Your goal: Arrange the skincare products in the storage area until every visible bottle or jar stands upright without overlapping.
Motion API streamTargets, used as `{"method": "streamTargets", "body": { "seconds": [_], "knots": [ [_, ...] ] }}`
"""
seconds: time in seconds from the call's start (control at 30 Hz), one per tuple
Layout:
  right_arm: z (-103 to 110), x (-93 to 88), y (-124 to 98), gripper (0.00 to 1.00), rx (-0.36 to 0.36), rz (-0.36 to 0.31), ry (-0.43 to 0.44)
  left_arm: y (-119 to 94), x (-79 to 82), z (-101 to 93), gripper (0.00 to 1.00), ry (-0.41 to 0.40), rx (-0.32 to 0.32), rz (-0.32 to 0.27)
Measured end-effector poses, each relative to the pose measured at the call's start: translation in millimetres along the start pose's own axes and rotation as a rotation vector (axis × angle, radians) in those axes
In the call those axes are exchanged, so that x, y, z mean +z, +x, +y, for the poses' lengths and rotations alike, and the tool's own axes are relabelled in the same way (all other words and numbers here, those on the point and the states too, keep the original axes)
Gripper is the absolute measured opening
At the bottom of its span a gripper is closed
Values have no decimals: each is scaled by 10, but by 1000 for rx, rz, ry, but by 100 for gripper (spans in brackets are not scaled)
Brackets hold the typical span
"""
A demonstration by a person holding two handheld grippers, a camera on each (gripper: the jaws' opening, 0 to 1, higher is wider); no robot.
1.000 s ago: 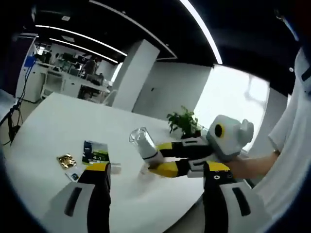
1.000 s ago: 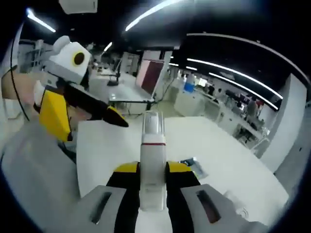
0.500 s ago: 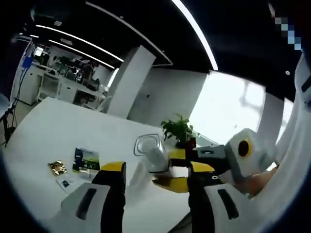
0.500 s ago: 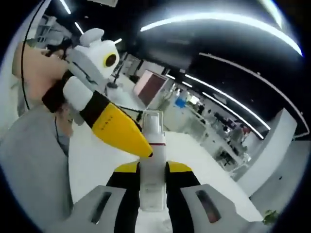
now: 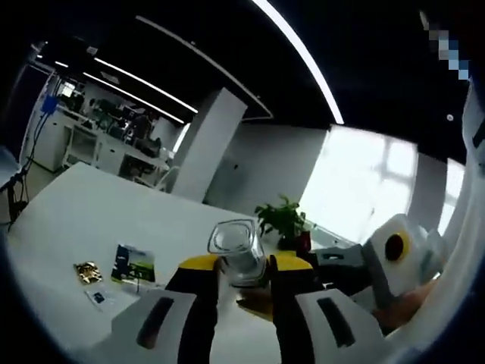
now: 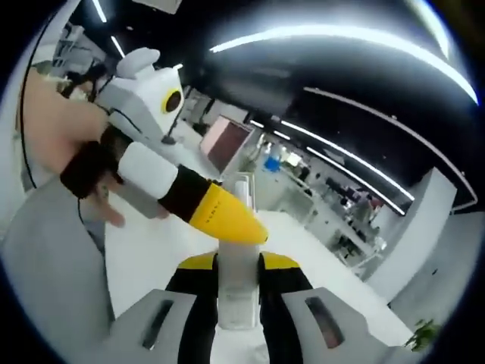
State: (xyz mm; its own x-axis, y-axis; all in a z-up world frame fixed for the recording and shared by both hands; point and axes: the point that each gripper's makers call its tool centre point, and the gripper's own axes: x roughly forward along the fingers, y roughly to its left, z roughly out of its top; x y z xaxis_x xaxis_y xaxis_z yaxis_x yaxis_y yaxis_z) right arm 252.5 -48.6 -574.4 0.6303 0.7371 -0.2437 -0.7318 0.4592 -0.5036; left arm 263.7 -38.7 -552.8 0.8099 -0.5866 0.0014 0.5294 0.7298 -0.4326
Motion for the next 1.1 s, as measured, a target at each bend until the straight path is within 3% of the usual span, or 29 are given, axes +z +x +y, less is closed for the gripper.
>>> {"method": "streamTargets", "body": {
  "seconds": [0.17,0.3,0.4,0.5,0.53,0.6,0.63,0.77,0.8,0.93,1.03,1.1],
  "knots": [
    [-4,-2,-52,19,-3,-17,93,-5,11,-83,18,-7,-19,2],
    [55,4,-103,20,30,-34,174,-30,-8,-160,16,-44,-51,42],
    [52,121,-157,20,58,-133,276,-62,66,-206,16,-71,-92,36],
    [62,204,-205,21,129,-178,350,-86,99,-258,15,-70,-144,63],
    [85,226,-209,22,162,-195,381,-99,124,-339,15,-72,-198,70],
    [77,247,-238,23,209,-210,418,-116,142,-340,15,-46,-219,93],
    [103,292,-256,24,265,-247,436,-130,167,-427,15,-34,-276,103],
    [140,377,-359,25,433,-298,541,-162,213,-575,15,10,-370,137],
    [145,399,-385,25,466,-306,543,-190,221,-678,15,25,-433,151],
    [203,586,-553,25,648,-367,608,-250,318,-948,15,64,-578,163],
    [193,683,-616,24,703,-395,645,-264,381,-1092,15,87,-648,170],
    [159,700,-619,23,683,-396,644,-245,424,-1096,15,106,-654,169]
  ]
}}
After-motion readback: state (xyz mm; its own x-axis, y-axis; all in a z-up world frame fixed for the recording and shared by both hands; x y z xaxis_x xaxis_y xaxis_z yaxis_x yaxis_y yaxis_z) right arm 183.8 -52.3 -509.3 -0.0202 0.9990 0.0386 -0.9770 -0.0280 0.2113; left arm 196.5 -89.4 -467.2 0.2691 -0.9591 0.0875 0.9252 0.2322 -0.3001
